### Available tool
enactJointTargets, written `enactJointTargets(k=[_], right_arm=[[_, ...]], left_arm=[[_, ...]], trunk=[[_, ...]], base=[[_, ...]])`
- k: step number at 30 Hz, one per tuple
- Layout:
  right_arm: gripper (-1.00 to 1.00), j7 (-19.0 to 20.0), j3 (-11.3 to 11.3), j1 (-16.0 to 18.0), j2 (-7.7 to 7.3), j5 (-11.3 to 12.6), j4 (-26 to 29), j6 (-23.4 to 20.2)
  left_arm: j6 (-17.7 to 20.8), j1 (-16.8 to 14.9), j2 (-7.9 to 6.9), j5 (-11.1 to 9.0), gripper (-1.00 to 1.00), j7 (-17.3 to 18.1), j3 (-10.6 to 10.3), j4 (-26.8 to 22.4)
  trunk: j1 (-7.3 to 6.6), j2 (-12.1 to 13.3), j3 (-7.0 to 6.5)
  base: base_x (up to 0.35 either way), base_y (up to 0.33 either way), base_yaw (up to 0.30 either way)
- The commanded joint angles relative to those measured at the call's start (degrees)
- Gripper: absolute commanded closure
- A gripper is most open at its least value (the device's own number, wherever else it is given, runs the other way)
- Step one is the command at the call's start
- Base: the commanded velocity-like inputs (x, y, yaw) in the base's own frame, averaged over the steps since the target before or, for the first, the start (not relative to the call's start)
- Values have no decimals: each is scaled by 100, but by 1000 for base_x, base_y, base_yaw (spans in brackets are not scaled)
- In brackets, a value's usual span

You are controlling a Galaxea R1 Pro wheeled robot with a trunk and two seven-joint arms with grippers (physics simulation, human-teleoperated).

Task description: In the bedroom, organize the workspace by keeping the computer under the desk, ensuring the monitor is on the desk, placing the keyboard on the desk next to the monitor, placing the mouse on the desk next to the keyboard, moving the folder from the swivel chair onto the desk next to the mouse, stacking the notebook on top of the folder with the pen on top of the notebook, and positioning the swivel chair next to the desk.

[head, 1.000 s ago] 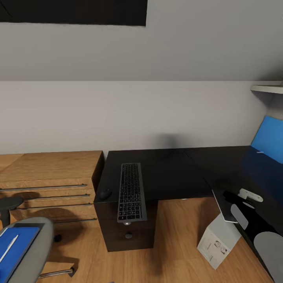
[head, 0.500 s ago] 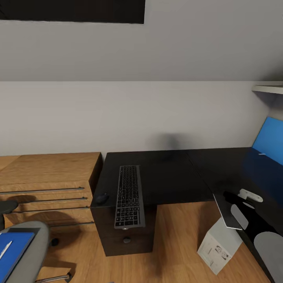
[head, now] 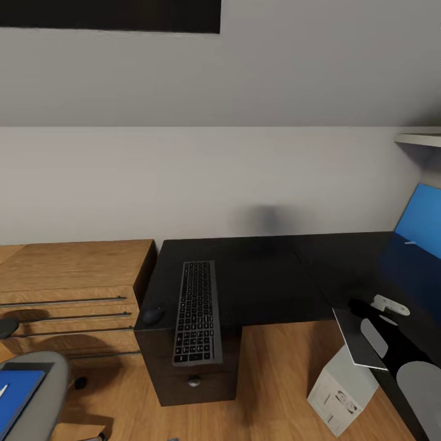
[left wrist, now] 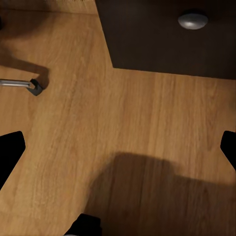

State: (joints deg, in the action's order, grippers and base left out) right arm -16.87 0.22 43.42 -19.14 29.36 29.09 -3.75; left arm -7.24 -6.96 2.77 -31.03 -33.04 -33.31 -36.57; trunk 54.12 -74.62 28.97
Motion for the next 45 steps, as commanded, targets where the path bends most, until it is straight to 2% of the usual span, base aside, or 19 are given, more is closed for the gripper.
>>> enactJointTargets(k=[1,5,12,25,45], right_arm=[[-100,-1,0,0,-4,23,8,-42],[-100,88,-52,0,-17,114,-28,-89],[-100,167,-200,0,-33,375,-63,-502],[-100,177,-249,0,-79,454,-70,-726],[-100,175,-250,0,-89,456,-63,-732]], left_arm=[[-39,-8,-5,-61,-100,-39,-41,-7],[-40,-8,-6,-61,-100,-57,-33,-89],[-40,-8,-9,-68,-100,-76,-19,-239],[-35,-8,-5,-69,-100,-89,-18,-271],[-32,-8,-40,-71,-100,-49,-16,-254]], trunk=[[0,-3,6],[0,-3,6],[154,-284,131],[439,-806,365],[439,-806,365]], base=[[10,-5,0],[6,-3,0],[1,-1,0],[0,0,0],[-51,45,0]])
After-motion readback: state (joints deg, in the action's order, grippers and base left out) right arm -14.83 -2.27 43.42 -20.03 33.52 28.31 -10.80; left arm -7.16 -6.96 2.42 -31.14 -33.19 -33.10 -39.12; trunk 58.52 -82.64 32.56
